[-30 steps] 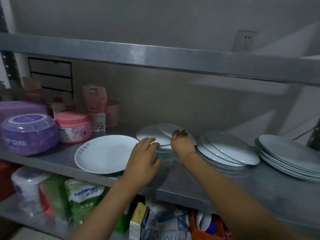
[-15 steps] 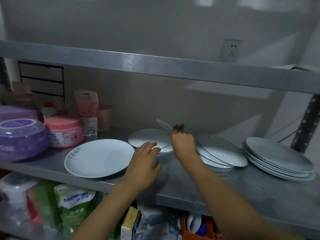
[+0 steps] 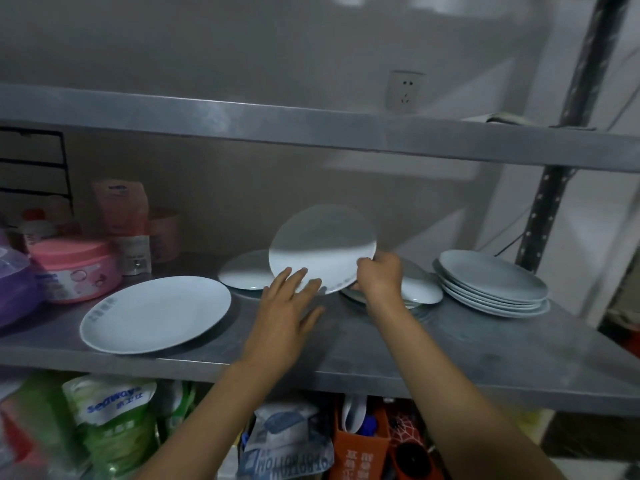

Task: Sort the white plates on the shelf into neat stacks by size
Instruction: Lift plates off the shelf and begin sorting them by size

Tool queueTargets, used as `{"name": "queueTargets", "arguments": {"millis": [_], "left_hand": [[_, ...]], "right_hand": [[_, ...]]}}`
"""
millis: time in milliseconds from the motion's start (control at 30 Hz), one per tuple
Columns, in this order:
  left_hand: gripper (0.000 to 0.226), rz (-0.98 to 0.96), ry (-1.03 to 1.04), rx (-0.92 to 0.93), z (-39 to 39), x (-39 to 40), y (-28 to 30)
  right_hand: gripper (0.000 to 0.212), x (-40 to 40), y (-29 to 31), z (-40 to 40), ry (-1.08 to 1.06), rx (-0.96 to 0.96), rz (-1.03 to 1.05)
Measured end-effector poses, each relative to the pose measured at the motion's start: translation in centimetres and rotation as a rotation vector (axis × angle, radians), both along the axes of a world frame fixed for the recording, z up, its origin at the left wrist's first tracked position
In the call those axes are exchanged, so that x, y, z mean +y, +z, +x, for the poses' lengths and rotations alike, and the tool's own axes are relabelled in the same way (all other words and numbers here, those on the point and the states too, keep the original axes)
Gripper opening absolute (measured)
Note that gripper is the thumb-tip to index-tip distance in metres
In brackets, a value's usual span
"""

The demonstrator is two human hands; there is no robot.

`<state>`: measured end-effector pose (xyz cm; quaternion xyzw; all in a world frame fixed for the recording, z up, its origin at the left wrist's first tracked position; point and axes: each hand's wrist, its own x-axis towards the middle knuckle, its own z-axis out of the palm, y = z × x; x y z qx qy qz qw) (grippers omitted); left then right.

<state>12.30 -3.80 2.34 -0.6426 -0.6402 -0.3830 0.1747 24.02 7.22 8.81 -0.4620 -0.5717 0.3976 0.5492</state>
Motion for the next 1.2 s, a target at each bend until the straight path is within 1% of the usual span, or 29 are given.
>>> {"name": "queueTargets", "arguments": {"millis": [33,67,100,133,200,267,333,400,467,567,667,833,1000,1067,1200], "left_hand": [[0.047,0.012,-0.026,-0.055,0.3,-0.3,0.0],[0.049,0.012,-0.05,-0.11,0.6,-0.6,-0.1],[0.05,0.015,-0.067,-0.145,0.7,-0.9,-0.1],[0.05,0.022,-0.074,-0.15,0.8,-1.2,-0.2],[0.043,0.04,-0.081,-0.138,0.8,-1.7,-0.5],[0.031,0.063,-0.084,-0.141,0.9,-2.3,-0.6],[0.026,0.083,-0.073,-0.167,1.2,-3.0,-0.7],[0.033,0.115,-0.071,-0.218,1.5,-3.8,-0.8],[0.04,0.145,-0.077,-0.273,1.6,-4.4,-0.8],[0.039,0.159,-0.09,-0.27,1.4,-4.9,-1.0],[0.037,0.129,-0.093,-0.297,1.4,-5.1,-1.6],[0.027,0.106,-0.115,-0.331,2.1,-5.2,-3.6],[0.025,0.029,-0.138,-0.313,2.3,-4.7,-5.2],[0.021,0.011,-0.145,-0.327,2.4,-4.4,-5.5],[0.019,0.002,-0.185,-0.337,2.7,-3.7,-5.8]], "right_hand": [[0.025,-0.3,-0.4,0.2,0.035,0.027,-0.041],[0.021,-0.9,-0.7,0.5,0.075,0.043,-0.077],[0.017,-1.8,-0.9,0.8,0.107,0.058,-0.11],[0.018,-2.8,-1.0,1.1,0.121,0.085,-0.132],[0.024,-3.9,-1.5,1.6,0.157,0.146,-0.166],[0.021,-4.5,-2.2,2.1,0.187,0.143,-0.157],[0.014,-4.6,-3.0,2.1,0.162,0.09,-0.103],[0.025,-4.9,-3.7,2.0,0.128,-0.002,-0.018],[0.031,-5.2,-4.3,2.3,0.127,-0.118,0.064],[0.037,-5.5,-4.9,3.9,0.076,-0.266,0.207],[0.034,-4.8,-5.4,5.1,0.045,-0.366,0.256],[0.029,-2.6,-6.2,5.8,-0.013,-0.47,0.43],[0.034,-2.3,-6.2,5.6,0.021,-0.547,0.436],[0.035,-2.7,-5.9,5.5,0.048,-0.535,0.424],[0.034,-3.2,-5.6,5.0,0.09,-0.529,0.418]]}}
